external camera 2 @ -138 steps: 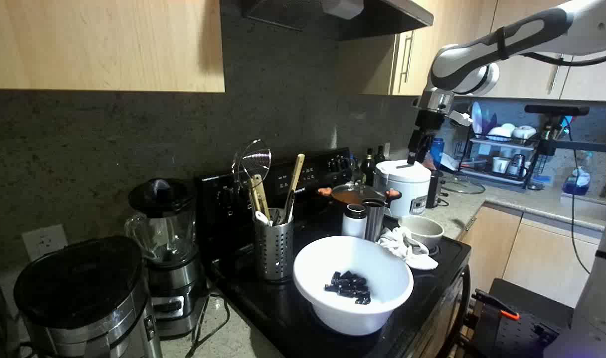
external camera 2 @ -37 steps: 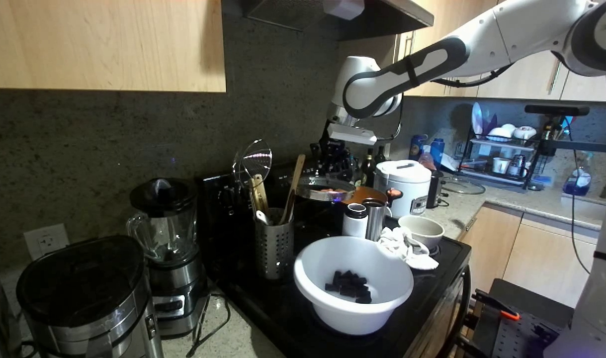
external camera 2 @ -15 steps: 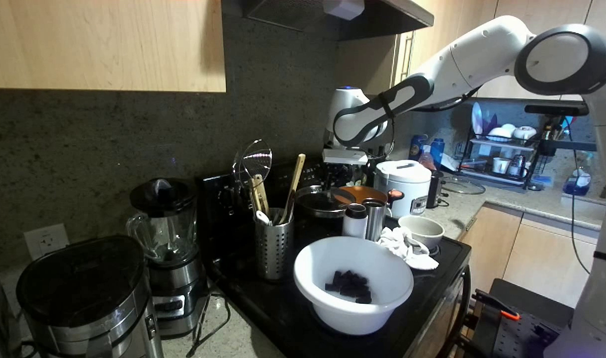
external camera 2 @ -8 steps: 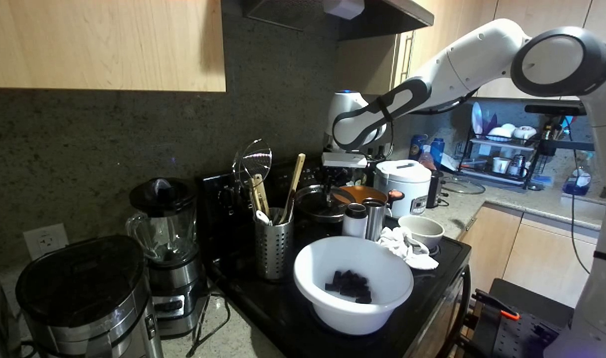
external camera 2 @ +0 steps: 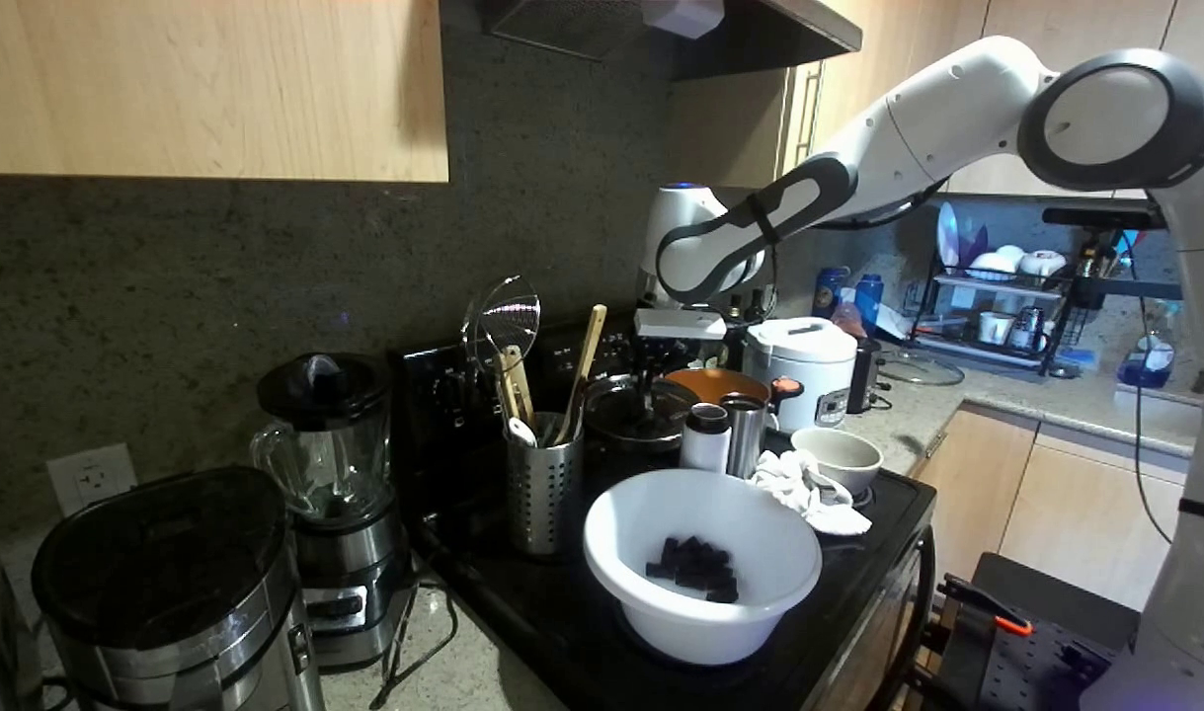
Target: Remove the glass lid from the pot on the right side of the stove
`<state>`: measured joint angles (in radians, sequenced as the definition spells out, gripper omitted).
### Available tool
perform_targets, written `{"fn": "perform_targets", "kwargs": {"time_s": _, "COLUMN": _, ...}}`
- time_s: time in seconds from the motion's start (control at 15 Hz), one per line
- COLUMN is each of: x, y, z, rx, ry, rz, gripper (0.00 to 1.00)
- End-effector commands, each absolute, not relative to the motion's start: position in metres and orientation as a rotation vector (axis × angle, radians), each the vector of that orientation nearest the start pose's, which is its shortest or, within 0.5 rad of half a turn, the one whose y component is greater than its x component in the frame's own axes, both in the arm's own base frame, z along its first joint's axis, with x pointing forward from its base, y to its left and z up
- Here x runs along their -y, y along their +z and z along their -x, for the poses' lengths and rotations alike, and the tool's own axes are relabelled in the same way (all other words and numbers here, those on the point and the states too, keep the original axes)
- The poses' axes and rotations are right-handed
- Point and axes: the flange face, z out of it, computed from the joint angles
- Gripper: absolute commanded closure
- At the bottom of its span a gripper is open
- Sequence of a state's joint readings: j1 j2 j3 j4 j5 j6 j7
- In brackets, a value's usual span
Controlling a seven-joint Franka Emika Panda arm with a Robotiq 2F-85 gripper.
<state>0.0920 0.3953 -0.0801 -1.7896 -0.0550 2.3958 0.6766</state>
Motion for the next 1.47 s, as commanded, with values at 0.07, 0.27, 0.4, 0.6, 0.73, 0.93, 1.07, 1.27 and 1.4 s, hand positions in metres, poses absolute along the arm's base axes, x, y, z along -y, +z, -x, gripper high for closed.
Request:
{"fn": "perform_targets", "kwargs": {"time_s": 0.07, "x": -0.033, "y": 0.362, "z": -0.656, "rx": -0.917, "ry": -0.361, "rz": 2.959, "gripper": 0.96}}
{"fn": "perform_targets", "kwargs": {"time_s": 0.27, "x": -0.044, "y": 0.355, "z": -0.661, "rx": -0.908, "ry": -0.365, "rz": 2.974, "gripper": 0.96}}
{"fn": "perform_targets", "kwargs": {"time_s": 0.4, "x": -0.049, "y": 0.353, "z": -0.664, "rx": -0.901, "ry": -0.364, "rz": 2.982, "gripper": 0.96}}
{"fn": "perform_targets", "kwargs": {"time_s": 0.6, "x": -0.054, "y": 0.346, "z": -0.669, "rx": -0.906, "ry": -0.356, "rz": 2.992, "gripper": 0.96}}
{"fn": "perform_targets", "kwargs": {"time_s": 0.73, "x": -0.056, "y": 0.342, "z": -0.670, "rx": -0.925, "ry": -0.350, "rz": 2.997, "gripper": 0.96}}
{"fn": "perform_targets", "kwargs": {"time_s": 0.93, "x": -0.057, "y": 0.338, "z": -0.671, "rx": -0.948, "ry": -0.339, "rz": 3.004, "gripper": 0.96}}
{"fn": "perform_targets", "kwargs": {"time_s": 1.07, "x": -0.058, "y": 0.336, "z": -0.670, "rx": -0.972, "ry": -0.324, "rz": 3.006, "gripper": 0.96}}
{"fn": "perform_targets", "kwargs": {"time_s": 1.27, "x": -0.059, "y": 0.334, "z": -0.669, "rx": -1.000, "ry": -0.303, "rz": 3.010, "gripper": 0.96}}
{"fn": "perform_targets", "kwargs": {"time_s": 1.4, "x": -0.058, "y": 0.334, "z": -0.668, "rx": -1.017, "ry": -0.295, "rz": 3.015, "gripper": 0.96}}
